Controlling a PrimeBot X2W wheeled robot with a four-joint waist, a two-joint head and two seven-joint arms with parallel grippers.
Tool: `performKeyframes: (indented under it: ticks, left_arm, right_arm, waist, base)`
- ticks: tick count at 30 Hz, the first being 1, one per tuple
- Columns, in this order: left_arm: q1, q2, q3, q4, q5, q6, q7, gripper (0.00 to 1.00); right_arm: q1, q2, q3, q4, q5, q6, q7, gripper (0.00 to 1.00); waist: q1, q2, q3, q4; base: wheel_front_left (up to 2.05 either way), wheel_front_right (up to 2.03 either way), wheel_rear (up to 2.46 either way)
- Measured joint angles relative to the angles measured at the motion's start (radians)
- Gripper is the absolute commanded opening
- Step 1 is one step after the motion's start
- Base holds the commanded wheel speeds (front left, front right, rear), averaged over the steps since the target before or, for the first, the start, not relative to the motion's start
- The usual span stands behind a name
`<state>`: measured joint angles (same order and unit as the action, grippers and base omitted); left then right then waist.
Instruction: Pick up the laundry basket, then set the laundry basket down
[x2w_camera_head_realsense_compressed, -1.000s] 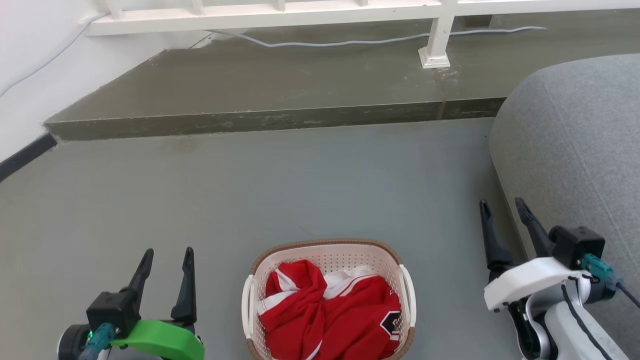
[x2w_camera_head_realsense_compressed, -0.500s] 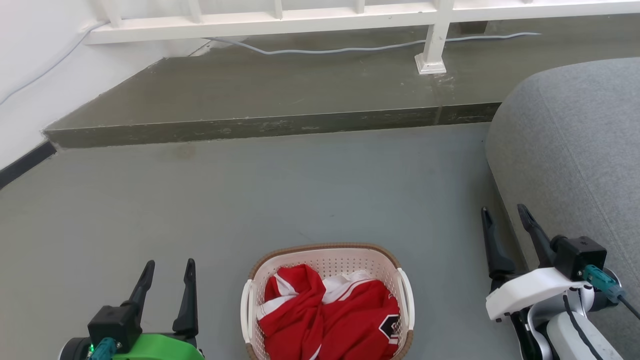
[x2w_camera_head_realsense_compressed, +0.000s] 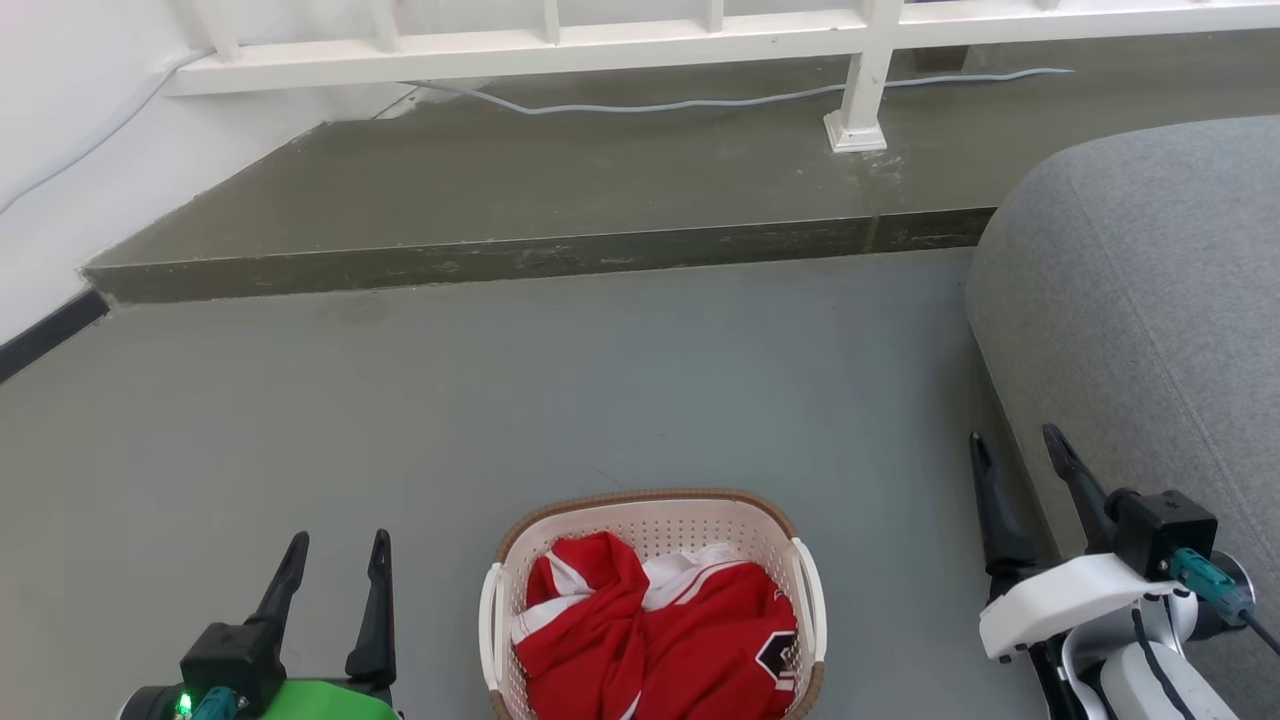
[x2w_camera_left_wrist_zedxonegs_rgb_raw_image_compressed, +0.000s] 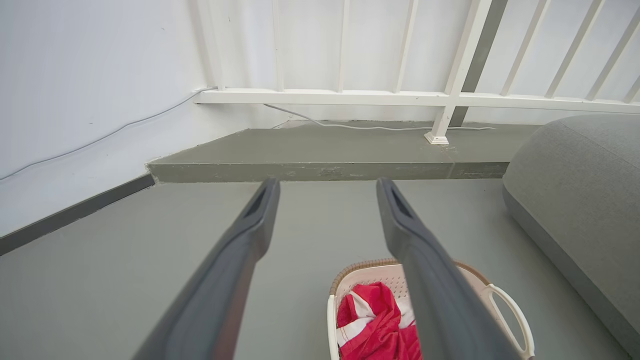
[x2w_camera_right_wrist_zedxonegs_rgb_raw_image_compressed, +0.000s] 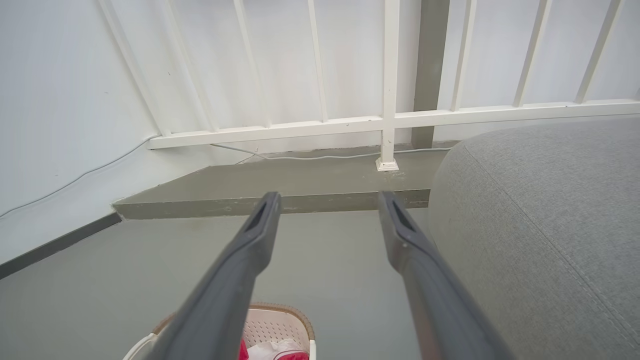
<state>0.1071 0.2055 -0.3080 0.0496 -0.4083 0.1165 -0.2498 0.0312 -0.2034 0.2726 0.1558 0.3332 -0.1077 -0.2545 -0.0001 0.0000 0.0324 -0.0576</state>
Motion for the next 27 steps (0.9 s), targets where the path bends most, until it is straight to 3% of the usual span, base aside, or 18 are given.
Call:
performKeyframes:
  ticks: [17,18,27]
  left_arm:
    - [0.013,-0.009,0.01,-0.017,0.012,0.003,0.013,1.0]
    - [0.014,-0.009,0.011,-0.017,0.012,0.003,0.013,0.0]
    - [0.022,-0.032,0.003,0.013,-0.021,-0.003,0.013,0.0]
  right_arm:
    - [0.016,-0.002,-0.001,-0.012,-0.019,-0.001,0.0,1.0]
    - [0.017,-0.003,-0.001,-0.013,-0.019,-0.001,0.0,0.0]
    - [0.043,0.019,0.002,0.016,0.011,0.01,0.0,0.0]
  waist:
    - [0.0,0.0,0.005,-0.005]
    - [0.0001,0.0,0.006,-0.006]
    - [0.0,0.0,0.006,-0.004]
  base:
    - [0.0,0.0,0.0]
    - [0.0,0.0,0.0]
    - [0.0,0.0,0.0]
